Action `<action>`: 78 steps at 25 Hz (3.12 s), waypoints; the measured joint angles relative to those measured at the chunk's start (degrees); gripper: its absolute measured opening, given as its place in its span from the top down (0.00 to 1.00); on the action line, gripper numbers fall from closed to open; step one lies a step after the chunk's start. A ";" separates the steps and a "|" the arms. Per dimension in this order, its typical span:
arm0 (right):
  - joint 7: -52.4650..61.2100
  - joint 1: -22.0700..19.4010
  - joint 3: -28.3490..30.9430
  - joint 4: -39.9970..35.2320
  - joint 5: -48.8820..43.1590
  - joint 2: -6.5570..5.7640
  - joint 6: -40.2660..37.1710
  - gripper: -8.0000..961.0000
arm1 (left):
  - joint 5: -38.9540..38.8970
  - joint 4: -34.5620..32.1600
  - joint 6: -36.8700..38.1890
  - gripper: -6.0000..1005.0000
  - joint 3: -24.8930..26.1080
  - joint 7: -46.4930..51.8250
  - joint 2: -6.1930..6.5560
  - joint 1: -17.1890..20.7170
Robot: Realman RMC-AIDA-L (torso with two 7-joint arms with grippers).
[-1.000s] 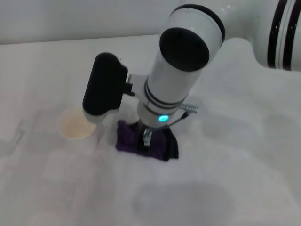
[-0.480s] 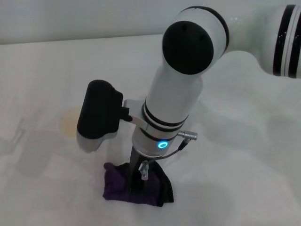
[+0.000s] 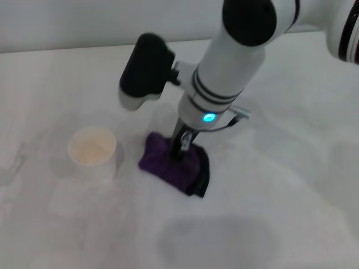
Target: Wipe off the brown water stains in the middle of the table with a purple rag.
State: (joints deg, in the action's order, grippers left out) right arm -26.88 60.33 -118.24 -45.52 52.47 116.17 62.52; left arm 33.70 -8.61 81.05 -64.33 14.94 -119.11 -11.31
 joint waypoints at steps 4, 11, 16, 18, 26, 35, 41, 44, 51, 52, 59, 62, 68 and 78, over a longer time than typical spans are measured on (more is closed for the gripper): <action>1.21 -1.33 5.40 1.44 -7.22 -0.26 1.39 0.89 | -0.05 0.00 -0.27 0.13 0.18 0.00 0.02 0.03; 1.11 -6.26 19.68 2.50 -21.35 -0.67 6.42 0.89 | -0.13 0.00 -0.41 0.13 0.39 0.00 0.10 -0.42; 1.00 -9.62 27.65 1.73 -28.71 -0.86 9.17 0.89 | -0.13 -0.55 -1.74 0.13 0.44 0.00 0.20 -0.88; 0.85 -11.05 30.57 1.12 -31.03 -0.98 9.98 0.89 | -0.13 -0.60 -1.83 0.13 0.44 0.00 0.20 -0.99; -0.80 -13.68 36.11 -0.47 -33.53 -1.18 11.17 0.88 | -0.21 -0.61 -2.58 0.13 0.53 0.00 0.37 -2.34; -1.94 -15.21 40.48 -1.99 -34.24 -1.47 11.55 0.88 | -0.30 -0.82 -3.16 0.13 0.63 0.00 0.44 -3.00; -2.56 -15.90 43.64 -2.64 -36.02 -1.42 11.78 0.87 | -0.31 -0.89 -3.32 0.13 1.36 0.00 0.46 -3.31; -2.75 -16.02 43.83 -2.71 -35.99 -1.46 11.98 0.87 | -0.31 -0.88 -3.39 0.13 1.37 -0.01 0.50 -3.60; -5.02 -18.89 47.39 -8.86 -35.52 -1.06 14.84 0.63 | -0.31 -0.88 -3.46 0.13 1.33 -0.05 0.54 -3.71; -5.69 -19.74 48.42 -10.61 -35.09 -0.99 15.56 0.63 | -0.31 -0.88 -3.45 0.13 1.32 -0.06 0.52 -3.72; -11.85 -25.58 59.24 -18.53 -28.02 -1.12 15.15 0.60 | -2.18 -0.75 -3.45 0.13 1.32 -0.13 0.30 -3.46; -17.76 -27.79 65.97 -18.53 -21.75 -1.15 12.10 0.60 | -3.21 -0.57 -3.85 0.13 1.32 -0.64 0.26 -3.75; -37.86 -30.86 81.05 -12.22 -3.38 -1.73 5.75 0.60 | -7.70 0.08 -6.39 0.13 1.32 -2.56 0.01 -5.75; -77.39 -33.10 98.21 9.34 28.12 -3.72 -2.18 0.60 | -16.43 1.06 -7.69 0.13 1.13 -2.34 -0.29 -8.54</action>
State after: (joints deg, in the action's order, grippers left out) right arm -104.27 27.23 -20.03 -36.18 80.60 112.45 60.35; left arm 17.27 -7.55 73.37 -63.20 12.60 -119.40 -19.85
